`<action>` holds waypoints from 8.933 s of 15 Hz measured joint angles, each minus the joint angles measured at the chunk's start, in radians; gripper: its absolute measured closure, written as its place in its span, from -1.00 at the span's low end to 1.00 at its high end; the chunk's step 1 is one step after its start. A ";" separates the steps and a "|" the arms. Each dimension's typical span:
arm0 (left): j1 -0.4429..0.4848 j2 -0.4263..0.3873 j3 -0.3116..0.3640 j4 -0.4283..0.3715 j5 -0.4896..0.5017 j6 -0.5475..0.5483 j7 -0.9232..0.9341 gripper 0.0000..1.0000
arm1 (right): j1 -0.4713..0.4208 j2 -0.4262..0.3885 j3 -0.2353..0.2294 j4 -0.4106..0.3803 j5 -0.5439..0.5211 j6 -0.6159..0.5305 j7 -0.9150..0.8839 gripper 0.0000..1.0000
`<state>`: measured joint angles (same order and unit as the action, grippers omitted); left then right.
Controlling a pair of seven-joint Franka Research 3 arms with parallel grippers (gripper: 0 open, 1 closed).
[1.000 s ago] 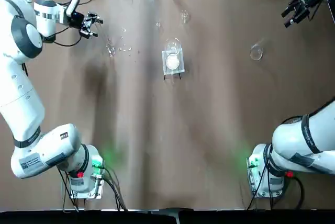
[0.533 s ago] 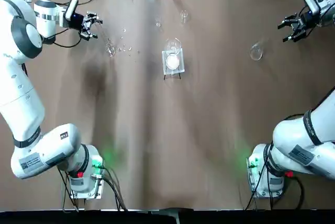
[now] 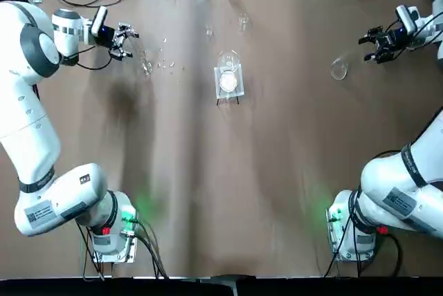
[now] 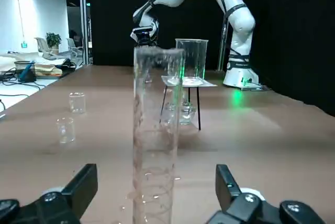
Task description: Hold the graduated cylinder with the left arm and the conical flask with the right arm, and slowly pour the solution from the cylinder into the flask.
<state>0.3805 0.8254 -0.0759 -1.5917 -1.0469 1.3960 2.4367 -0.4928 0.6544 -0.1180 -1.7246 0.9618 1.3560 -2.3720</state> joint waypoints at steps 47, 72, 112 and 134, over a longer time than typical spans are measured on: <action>-0.034 -0.009 -0.017 0.023 -0.014 0.061 -0.026 0.32 | -0.023 0.188 0.049 0.024 0.170 -0.037 -0.340 -0.29; -0.421 -0.303 -0.021 0.026 0.081 0.339 -0.384 0.32 | -0.024 0.193 0.048 0.025 0.195 -0.059 -0.340 -0.09; -0.956 -0.459 -0.022 0.023 0.916 0.474 -1.122 0.32 | 0.044 -0.087 0.054 0.155 0.067 -0.093 -0.168 0.22; -1.051 -0.458 -0.023 0.015 1.183 0.474 -1.243 0.32 | 0.265 -0.379 0.055 0.155 -0.075 -0.022 0.424 0.22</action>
<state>-0.6709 0.3673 -0.0986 -1.5770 0.1357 1.8704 1.1939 -0.2283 0.2750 -0.0628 -1.5697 0.8866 1.3336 -1.9482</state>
